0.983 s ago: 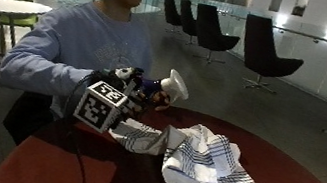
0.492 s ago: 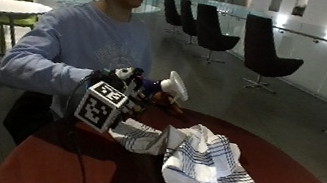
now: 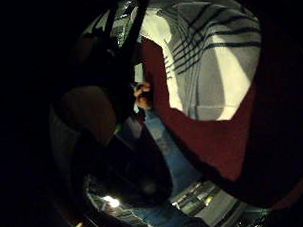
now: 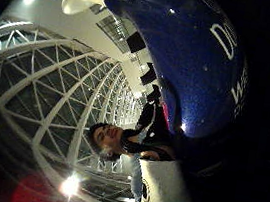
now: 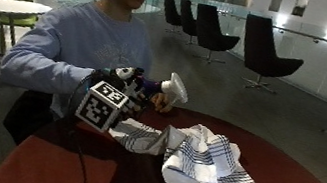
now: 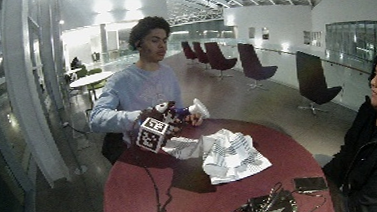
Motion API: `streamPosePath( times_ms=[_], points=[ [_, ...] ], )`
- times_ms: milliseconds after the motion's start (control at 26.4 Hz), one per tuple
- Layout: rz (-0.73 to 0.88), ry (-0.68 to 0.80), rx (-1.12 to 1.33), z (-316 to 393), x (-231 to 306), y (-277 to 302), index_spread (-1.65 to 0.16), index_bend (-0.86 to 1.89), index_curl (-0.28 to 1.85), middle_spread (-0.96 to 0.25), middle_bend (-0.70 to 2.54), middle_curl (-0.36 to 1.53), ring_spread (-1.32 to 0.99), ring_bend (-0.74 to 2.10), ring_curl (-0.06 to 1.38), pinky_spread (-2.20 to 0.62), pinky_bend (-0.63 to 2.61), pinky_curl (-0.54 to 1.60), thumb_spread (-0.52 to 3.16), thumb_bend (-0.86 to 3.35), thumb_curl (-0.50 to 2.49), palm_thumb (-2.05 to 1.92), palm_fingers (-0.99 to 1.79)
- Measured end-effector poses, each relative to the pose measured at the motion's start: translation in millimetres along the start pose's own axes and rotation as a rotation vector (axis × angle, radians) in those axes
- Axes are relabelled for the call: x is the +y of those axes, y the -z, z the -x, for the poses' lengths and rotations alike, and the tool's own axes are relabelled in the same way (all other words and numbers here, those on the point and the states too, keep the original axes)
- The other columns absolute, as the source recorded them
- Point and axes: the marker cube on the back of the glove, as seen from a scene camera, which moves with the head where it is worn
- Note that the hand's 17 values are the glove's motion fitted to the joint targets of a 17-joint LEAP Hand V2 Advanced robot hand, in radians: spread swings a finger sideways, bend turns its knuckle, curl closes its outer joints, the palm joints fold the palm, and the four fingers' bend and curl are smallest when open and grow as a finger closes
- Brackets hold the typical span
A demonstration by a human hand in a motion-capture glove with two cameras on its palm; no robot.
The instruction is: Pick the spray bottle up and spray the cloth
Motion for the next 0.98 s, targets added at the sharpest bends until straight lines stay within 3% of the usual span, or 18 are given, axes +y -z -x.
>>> streamPosePath(
  times_ms=[227, 378, 719, 983],
  points=[
    [-0.009, 0.000, -0.003, -1, -4, -4, -0.37, 0.00, -0.01, 0.00, 0.54, 0.44, 0.08, 0.86, 0.40, 0.25, 0.75, 0.37, 0.95, -0.03, 0.52, 0.74, 0.55],
    [-0.050, 0.076, -0.001, 5, -11, -10, -0.37, 0.00, -0.01, 0.00, 0.55, 0.44, 0.08, 0.87, 0.40, 0.25, 0.76, 0.37, 0.96, -0.03, 0.52, 0.74, 0.55],
    [-0.046, 0.499, 0.058, 60, -47, -52, -0.34, 0.08, 0.03, 0.00, 0.52, 0.43, 0.08, 0.84, 0.40, 0.25, 0.71, 0.36, 0.96, -0.02, 0.52, 0.74, 0.58],
    [-0.050, 0.823, 0.324, 94, -127, -114, -0.32, 0.11, 0.07, -0.02, 0.47, 0.42, 0.07, 0.79, 0.38, 0.25, 0.63, 0.34, 0.96, -0.02, 0.51, 0.75, 0.58]
  ],
)
